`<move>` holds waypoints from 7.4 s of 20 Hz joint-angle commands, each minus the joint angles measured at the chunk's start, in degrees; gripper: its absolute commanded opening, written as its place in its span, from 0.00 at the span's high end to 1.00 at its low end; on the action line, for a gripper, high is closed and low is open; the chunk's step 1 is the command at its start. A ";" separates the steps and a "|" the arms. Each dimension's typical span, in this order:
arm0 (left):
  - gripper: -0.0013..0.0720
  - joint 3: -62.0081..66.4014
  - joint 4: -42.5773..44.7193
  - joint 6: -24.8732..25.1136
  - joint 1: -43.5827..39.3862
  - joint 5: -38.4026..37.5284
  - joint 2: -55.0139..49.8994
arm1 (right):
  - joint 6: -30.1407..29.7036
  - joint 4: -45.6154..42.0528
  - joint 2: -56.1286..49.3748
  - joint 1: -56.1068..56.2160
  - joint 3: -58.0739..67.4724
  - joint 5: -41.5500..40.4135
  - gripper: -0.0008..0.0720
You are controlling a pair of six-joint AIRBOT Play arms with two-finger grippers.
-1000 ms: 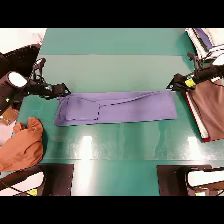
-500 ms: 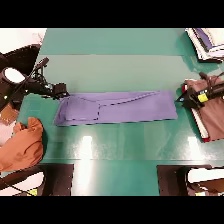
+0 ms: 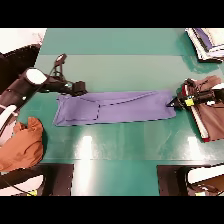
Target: Fold the shirts.
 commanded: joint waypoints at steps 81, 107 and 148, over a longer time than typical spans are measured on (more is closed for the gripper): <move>0.95 25.00 12.81 -0.79 4.57 -13.84 9.29 | 15.89 -9.07 5.35 10.49 31.65 -12.74 0.97; 0.95 25.00 12.50 -0.74 3.04 -13.60 9.29 | 17.09 -13.09 24.02 -19.02 31.61 2.34 0.97; 0.95 25.03 12.57 2.08 3.04 -15.43 9.35 | 20.44 -14.05 28.52 19.74 31.61 0.76 0.97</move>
